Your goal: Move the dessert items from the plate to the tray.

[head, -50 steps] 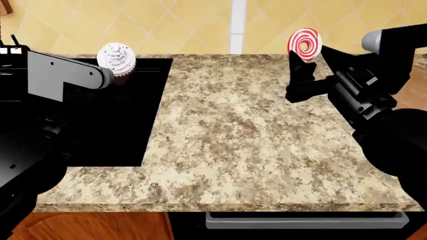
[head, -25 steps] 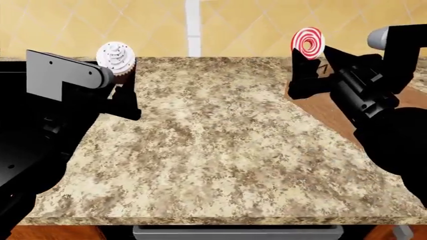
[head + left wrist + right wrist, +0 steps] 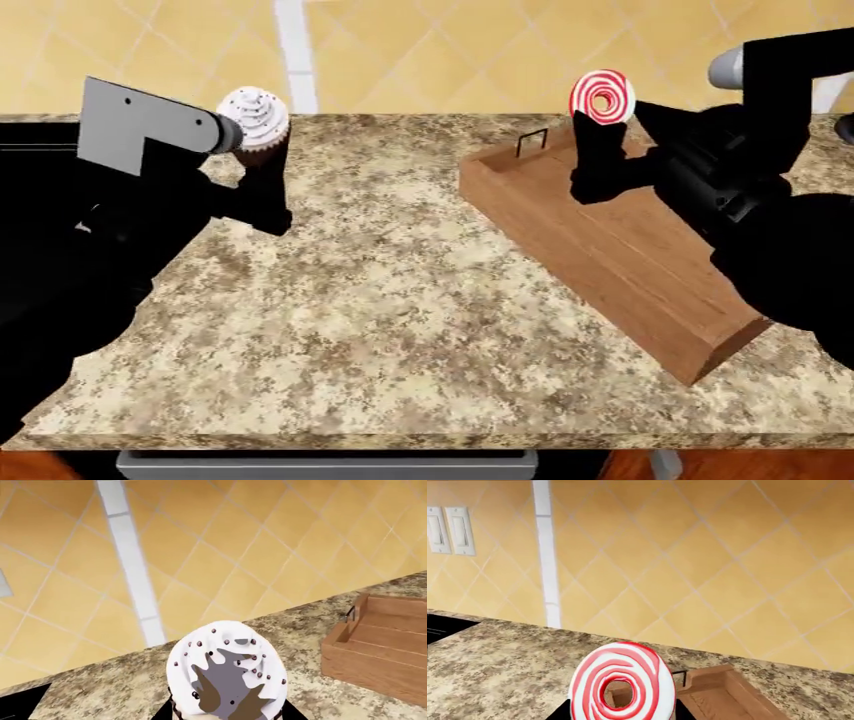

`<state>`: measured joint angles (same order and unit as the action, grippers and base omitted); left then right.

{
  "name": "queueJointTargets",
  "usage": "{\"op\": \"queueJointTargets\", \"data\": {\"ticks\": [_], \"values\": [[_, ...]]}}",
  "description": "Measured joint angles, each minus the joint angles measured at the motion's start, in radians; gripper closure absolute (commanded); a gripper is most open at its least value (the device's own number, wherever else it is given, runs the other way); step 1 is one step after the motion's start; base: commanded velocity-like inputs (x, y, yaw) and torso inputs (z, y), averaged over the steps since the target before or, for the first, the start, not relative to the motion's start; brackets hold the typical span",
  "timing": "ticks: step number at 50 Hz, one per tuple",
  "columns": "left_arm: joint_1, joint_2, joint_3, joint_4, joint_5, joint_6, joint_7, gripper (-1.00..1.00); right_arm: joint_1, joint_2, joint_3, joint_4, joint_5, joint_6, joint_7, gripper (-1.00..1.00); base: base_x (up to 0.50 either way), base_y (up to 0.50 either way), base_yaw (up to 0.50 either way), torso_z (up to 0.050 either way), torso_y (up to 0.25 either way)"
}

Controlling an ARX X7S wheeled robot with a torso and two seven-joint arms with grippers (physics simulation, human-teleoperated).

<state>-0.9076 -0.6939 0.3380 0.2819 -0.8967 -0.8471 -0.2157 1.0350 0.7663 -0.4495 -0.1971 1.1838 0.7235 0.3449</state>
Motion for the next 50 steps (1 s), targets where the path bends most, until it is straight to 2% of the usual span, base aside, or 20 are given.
{"op": "queueJointTargets", "data": {"ticks": [15, 29, 45, 50], "values": [[-0.223, 0.053, 0.103, -0.140, -0.004, -0.122, 0.105, 1.00, 0.169, 0.028, -0.065, 0.038, 0.063, 0.203, -0.054, 1.00, 0.00, -0.50, 0.00, 0.000, 0.001], [-0.339, 0.102, 0.163, -0.197, 0.018, -0.146, 0.158, 1.00, 0.223, 0.015, -0.142, 0.058, 0.068, 0.301, -0.113, 1.00, 0.03, -0.49, 0.00, 0.000, 0.000], [-0.365, 0.122, 0.181, -0.200, 0.024, -0.132, 0.176, 1.00, 0.244, -0.040, -0.230, 0.082, -0.007, 0.294, -0.206, 1.00, 0.50, -0.12, 0.00, 0.000, 0.001], [-0.360, 0.121, 0.182, -0.199, 0.027, -0.127, 0.176, 1.00, 0.243, -0.048, -0.238, 0.083, -0.003, 0.298, -0.220, 1.00, 0.00, 0.00, 0.00, 0.000, 0.002]]}}
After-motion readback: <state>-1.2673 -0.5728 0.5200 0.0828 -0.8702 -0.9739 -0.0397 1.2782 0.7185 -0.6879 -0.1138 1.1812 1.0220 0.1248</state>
